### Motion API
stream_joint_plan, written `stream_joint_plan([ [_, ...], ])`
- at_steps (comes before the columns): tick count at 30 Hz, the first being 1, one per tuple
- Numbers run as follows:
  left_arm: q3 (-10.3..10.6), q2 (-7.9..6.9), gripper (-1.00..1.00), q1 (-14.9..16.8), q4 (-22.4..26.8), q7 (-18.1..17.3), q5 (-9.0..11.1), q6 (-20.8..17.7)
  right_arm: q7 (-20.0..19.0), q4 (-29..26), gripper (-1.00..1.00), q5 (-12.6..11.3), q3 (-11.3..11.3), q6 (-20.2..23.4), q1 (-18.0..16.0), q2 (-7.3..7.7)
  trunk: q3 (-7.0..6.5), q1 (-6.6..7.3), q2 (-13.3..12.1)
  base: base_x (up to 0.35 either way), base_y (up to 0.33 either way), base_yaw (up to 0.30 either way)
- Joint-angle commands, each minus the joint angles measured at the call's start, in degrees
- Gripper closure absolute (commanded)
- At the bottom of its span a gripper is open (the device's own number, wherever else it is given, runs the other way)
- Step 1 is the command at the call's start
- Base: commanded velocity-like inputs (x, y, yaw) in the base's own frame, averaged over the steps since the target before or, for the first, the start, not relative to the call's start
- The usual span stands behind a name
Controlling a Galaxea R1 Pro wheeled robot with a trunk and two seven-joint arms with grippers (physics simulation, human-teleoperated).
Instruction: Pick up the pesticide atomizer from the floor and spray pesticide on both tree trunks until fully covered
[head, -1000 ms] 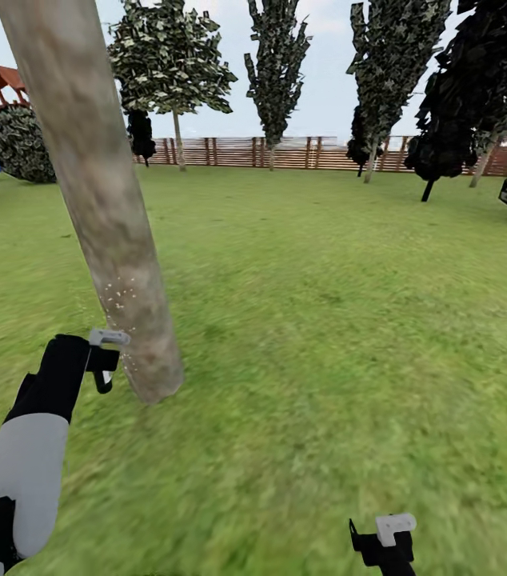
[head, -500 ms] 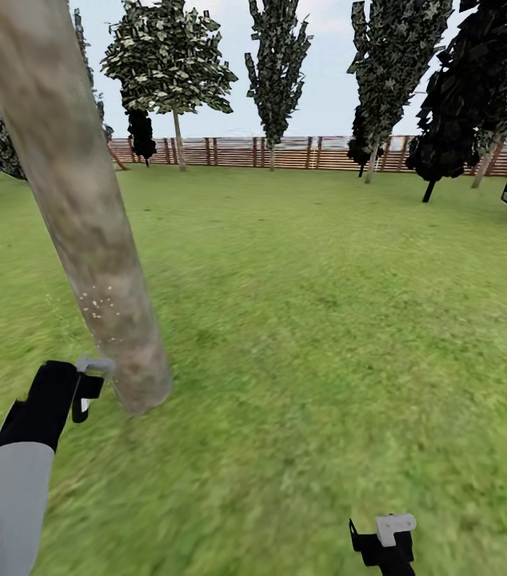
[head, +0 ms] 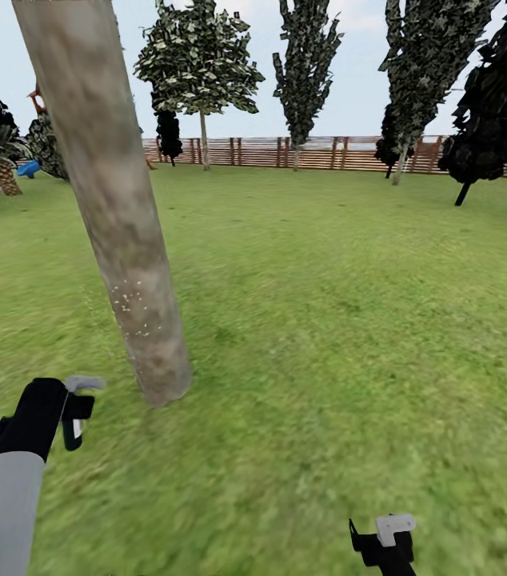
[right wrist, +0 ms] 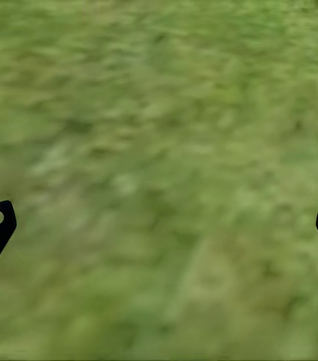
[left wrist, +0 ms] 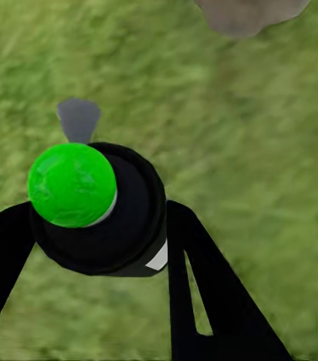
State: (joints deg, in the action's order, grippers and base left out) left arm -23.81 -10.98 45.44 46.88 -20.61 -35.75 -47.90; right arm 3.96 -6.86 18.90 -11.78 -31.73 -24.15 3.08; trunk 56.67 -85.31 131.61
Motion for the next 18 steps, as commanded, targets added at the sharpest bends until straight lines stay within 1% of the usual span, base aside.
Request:
stream_joint_plan([
  [1,-0.3,-0.44,1.0,0.0,-0.8,-0.3,0.6,0.0,0.0,0.0,-1.0,0.0,0.0,0.0,0.0,0.0,0.0,0.0,0.0,0.0,0.0,0.101],
  [3,-0.2,-0.15,1.0,0.0,-1.3,-0.5,0.5,0.2,0.0,0.0,-1.0,0.0,0.0,0.0,0.0,0.0,0.0,0.0,0.0,0.0,0.0,0.039],
  [5,-0.2,1.01,1.0,0.1,-1.3,-0.7,0.5,0.2,0.0,0.0,-1.0,0.0,0.0,0.0,0.0,0.0,0.0,0.0,0.0,0.0,0.0,0.011],
  [6,-0.1,2.96,1.0,0.6,-1.1,-1.3,0.6,0.4,-0.1,0.0,-1.0,0.0,0.0,0.0,0.0,0.0,0.0,0.0,0.0,0.0,0.0,0.002],
  [7,-0.1,3.35,1.0,0.8,-1.1,-3.0,0.5,1.1,-0.2,0.0,-1.0,0.0,0.0,0.0,0.0,0.0,0.0,0.0,0.0,0.0,0.0,0.0],
  [8,1.5,3.33,1.0,1.1,-0.9,-8.4,0.3,4.1,-0.2,0.0,-1.0,0.1,0.0,0.0,0.0,0.0,0.0,0.0,0.0,0.0,0.0,0.0],
  [9,1.9,3.22,1.0,1.5,-0.6,-8.9,0.1,4.5,-0.2,0.0,-1.0,0.1,0.0,0.0,0.0,0.0,0.0,0.0,0.0,0.0,0.0,0.0],
  [11,2.3,2.92,1.0,4.3,0.2,-9.3,-0.1,4.5,-0.2,0.0,-1.0,0.1,0.0,0.0,0.0,0.0,0.0,0.0,0.0,0.0,0.0,0.0],
  [12,2.3,2.91,1.0,5.0,0.3,-9.3,-0.2,4.5,-0.2,0.0,-1.0,0.1,0.0,0.0,0.0,0.0,0.0,0.0,0.0,0.0,0.0,0.0],
  [16,2.4,2.95,1.0,5.1,0.6,-9.5,-0.2,4.8,-0.2,0.0,-1.0,0.1,0.0,0.0,0.0,0.0,0.0,0.0,0.0,0.002,0.0,0.0],
  [18,2.4,2.85,1.0,5.0,0.7,-9.5,-0.2,4.9,-0.2,0.0,-1.0,0.1,0.0,0.0,0.0,0.0,0.0,0.0,0.0,0.175,0.013,0.0],
])
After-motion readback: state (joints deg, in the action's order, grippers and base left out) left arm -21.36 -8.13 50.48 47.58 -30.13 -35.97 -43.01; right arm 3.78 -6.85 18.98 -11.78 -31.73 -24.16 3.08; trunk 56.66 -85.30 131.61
